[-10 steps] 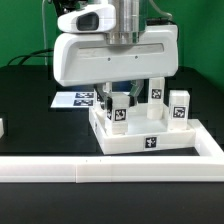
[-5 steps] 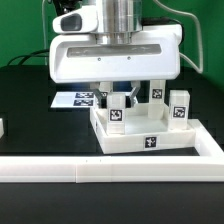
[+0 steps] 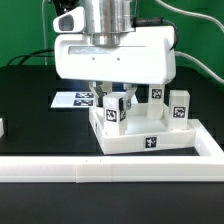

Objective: Assemble square table

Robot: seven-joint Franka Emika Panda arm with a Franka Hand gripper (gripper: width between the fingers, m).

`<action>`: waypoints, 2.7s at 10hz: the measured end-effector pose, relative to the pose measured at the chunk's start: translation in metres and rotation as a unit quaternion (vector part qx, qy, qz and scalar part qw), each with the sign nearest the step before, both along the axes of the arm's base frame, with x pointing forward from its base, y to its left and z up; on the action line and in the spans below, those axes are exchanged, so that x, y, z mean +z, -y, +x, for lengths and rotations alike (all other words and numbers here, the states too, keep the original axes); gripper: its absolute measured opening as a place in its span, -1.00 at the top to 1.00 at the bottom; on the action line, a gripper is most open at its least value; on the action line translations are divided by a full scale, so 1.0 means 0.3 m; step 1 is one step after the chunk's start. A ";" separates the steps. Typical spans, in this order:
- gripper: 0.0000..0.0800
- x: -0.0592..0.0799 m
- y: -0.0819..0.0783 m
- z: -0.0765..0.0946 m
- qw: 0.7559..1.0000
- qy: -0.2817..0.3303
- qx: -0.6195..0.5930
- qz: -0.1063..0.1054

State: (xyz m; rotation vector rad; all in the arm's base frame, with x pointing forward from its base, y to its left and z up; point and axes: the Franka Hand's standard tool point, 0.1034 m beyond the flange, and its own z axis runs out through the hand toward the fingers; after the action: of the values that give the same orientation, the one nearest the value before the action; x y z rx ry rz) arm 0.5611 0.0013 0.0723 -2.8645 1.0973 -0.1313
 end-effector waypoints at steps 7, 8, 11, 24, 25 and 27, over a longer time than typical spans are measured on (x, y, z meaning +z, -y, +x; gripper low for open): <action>0.02 -0.001 0.004 -0.004 0.977 -0.003 -0.211 0.028; -0.32 -0.001 0.003 -0.004 0.979 -0.003 -0.200 0.026; -0.61 -0.004 0.000 -0.009 0.997 -0.005 -0.076 0.015; -0.62 -0.007 -0.018 -0.015 0.909 -0.003 0.415 -0.040; -0.62 -0.007 -0.012 -0.014 0.893 -0.002 0.447 -0.046; -0.62 -0.001 -0.011 -0.006 0.877 0.002 0.477 -0.057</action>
Offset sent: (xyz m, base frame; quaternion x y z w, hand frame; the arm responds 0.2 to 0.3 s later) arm -0.0052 -0.0041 -0.0094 0.0037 0.0030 0.1780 0.9840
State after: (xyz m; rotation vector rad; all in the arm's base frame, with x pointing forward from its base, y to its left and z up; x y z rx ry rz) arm 0.5595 0.0046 0.0719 -3.1118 -0.4204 -0.1349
